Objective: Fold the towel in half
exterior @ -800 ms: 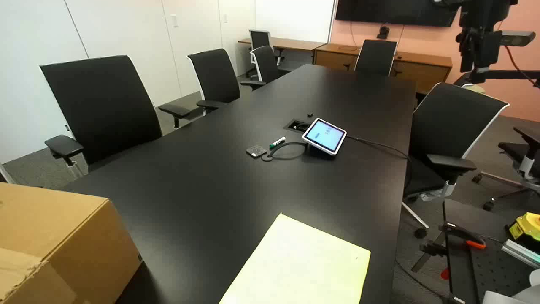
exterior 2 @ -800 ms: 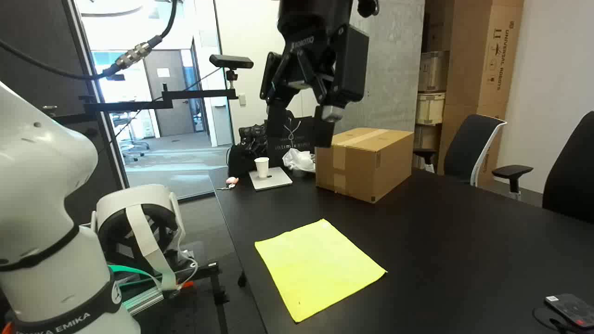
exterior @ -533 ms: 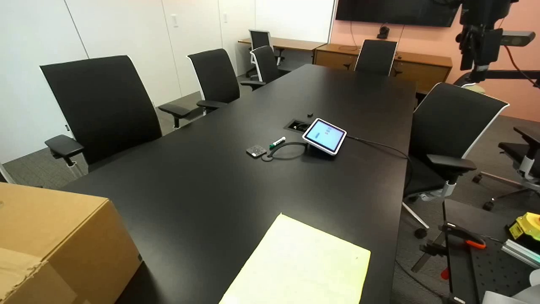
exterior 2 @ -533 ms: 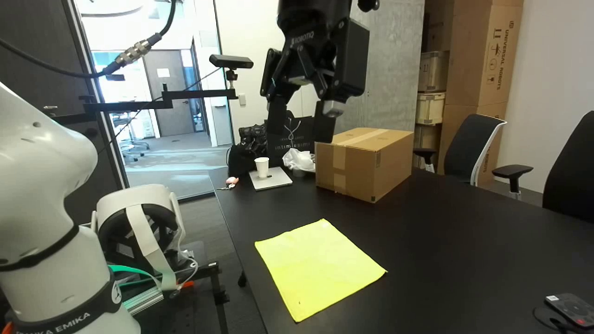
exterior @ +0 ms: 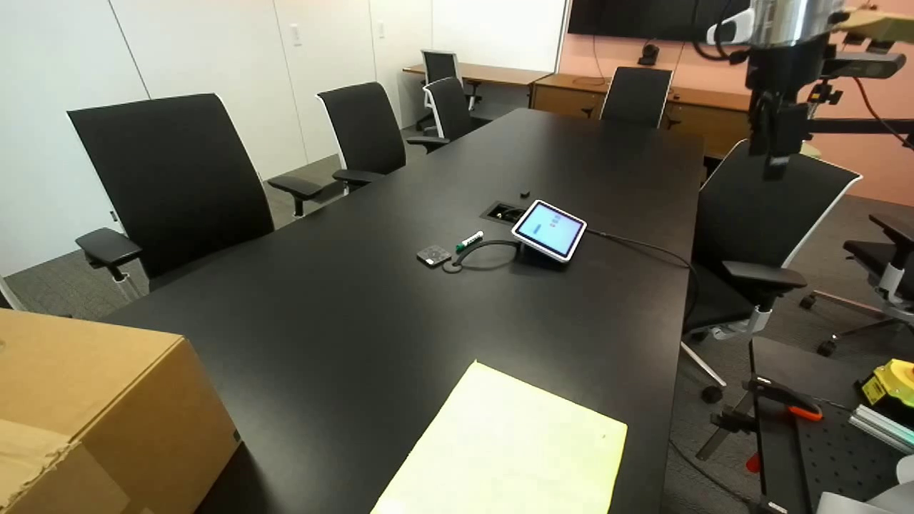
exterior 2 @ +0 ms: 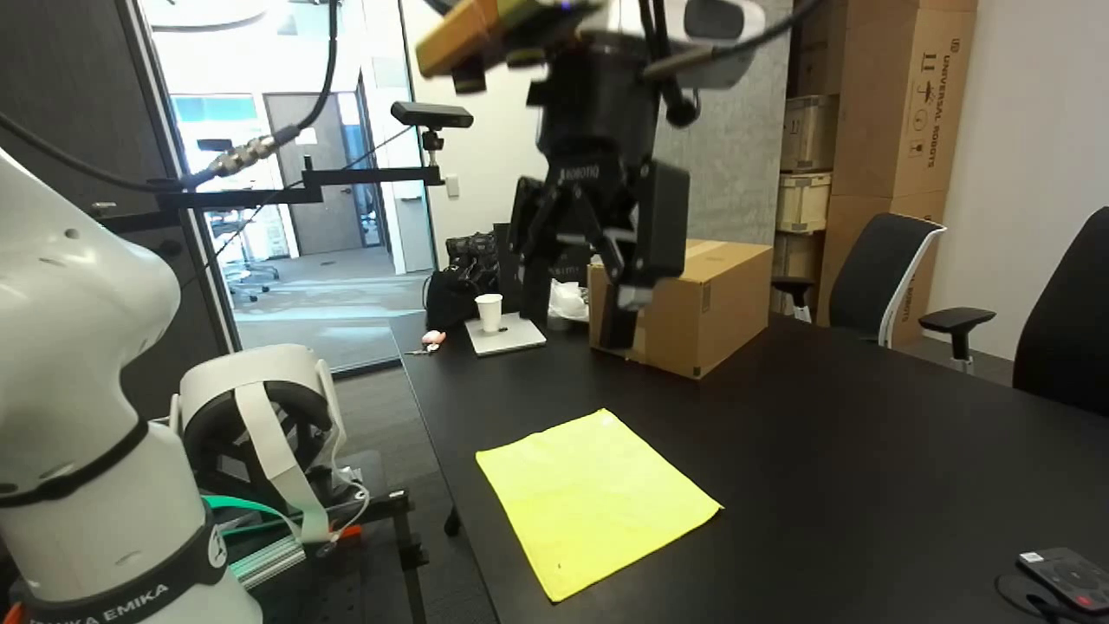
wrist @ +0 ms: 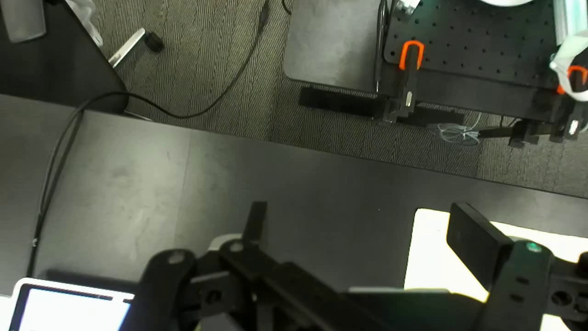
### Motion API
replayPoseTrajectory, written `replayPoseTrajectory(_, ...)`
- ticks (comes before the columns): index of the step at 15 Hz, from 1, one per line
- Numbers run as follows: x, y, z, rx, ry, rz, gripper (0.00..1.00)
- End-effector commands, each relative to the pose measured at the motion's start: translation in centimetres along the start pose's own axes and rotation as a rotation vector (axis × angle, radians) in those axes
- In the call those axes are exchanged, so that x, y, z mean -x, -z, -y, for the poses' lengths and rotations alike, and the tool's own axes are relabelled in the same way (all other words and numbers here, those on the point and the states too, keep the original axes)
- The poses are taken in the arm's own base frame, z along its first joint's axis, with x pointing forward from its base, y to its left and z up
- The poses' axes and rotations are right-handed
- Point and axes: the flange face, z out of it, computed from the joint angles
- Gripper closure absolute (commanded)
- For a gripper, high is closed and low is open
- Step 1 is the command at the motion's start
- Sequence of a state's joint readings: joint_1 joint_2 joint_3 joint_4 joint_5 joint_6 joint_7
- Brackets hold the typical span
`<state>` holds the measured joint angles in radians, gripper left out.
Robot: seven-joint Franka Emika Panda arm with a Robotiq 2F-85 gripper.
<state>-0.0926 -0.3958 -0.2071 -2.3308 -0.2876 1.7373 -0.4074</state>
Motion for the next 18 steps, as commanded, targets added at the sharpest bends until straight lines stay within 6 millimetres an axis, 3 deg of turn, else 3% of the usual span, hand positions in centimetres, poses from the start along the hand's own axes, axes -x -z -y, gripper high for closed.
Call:
replayPoseTrajectory(1,-4.0,-7.0,4.2,0.002,0.044,-0.017,0.0)
replayPoseTrajectory(5,-8.7,-15.6,9.9,-0.071,0.039,-0.006,0.0)
replayPoseTrajectory(10,-13.7,-24.1,16.1,-0.141,-0.001,0.018,0.0)
replayPoseTrajectory(14,-16.4,-28.8,19.3,-0.139,-0.043,0.019,0.0)
replayPoseTrajectory(18,-18.9,-32.2,20.8,-0.138,-0.046,0.037,0.0)
